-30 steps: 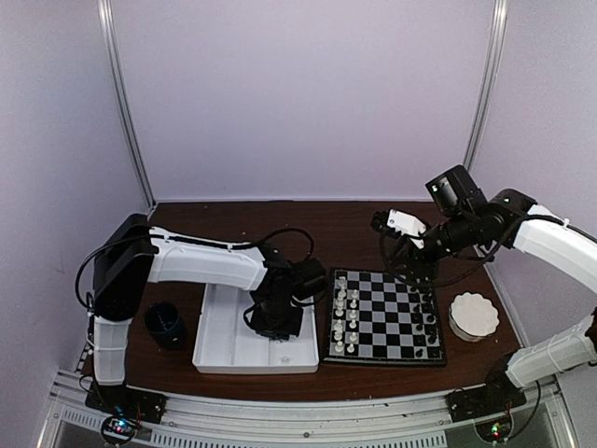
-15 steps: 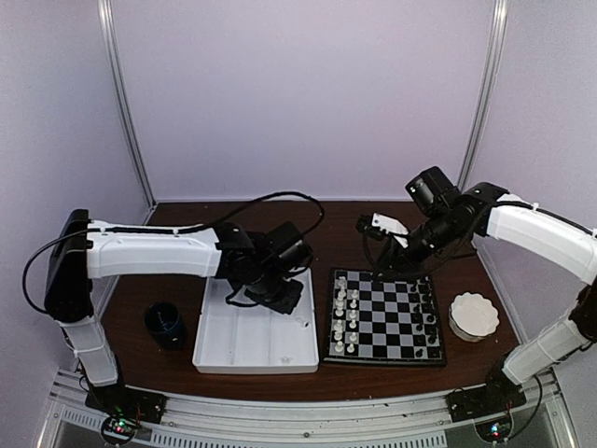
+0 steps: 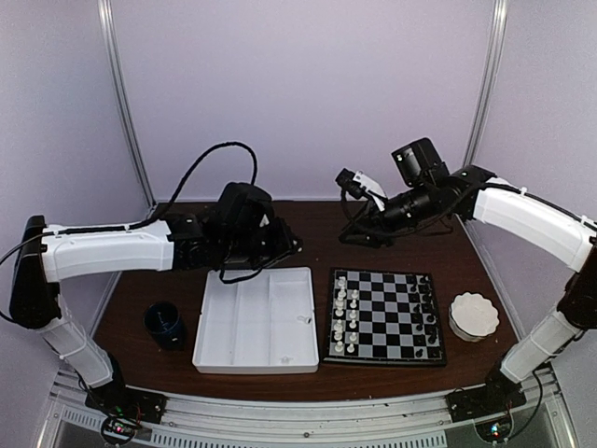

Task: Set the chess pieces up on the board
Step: Pass from the left arm to the right

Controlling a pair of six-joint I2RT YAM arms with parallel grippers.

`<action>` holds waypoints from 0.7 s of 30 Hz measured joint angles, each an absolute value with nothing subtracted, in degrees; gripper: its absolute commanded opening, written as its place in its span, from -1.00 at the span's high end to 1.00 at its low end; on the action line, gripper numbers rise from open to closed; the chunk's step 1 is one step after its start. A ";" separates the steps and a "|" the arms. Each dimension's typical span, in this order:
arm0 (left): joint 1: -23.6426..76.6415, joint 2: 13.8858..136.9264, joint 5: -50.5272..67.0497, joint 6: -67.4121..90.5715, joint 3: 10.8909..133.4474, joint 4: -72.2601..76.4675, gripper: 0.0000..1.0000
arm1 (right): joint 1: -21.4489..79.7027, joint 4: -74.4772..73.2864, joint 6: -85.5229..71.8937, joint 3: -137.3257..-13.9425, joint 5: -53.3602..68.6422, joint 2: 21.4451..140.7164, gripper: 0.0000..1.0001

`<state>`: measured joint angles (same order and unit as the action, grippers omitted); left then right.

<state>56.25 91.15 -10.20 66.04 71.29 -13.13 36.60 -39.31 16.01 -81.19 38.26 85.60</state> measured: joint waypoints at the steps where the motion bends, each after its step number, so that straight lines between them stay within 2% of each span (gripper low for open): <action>1: 56.29 91.18 -9.76 68.05 71.22 -10.96 0.66 | 37.17 -37.80 14.68 -81.73 38.30 86.48 0.37; 8: 56.29 91.15 -7.33 78.91 67.66 5.76 0.67 | 40.38 -30.15 6.96 -83.00 38.35 90.65 0.35; 17: 56.29 91.42 -5.23 86.65 65.56 14.87 0.67 | 41.19 -26.13 2.63 -83.00 37.50 91.09 0.36; 21: 56.31 92.60 -4.23 88.79 65.56 17.93 0.67 | 41.25 -25.47 1.69 -83.00 36.62 91.09 0.43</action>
<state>56.31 92.60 -4.23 88.79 65.56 17.93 41.25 -25.47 1.69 -83.00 36.62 91.09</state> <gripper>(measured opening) 0.169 0.311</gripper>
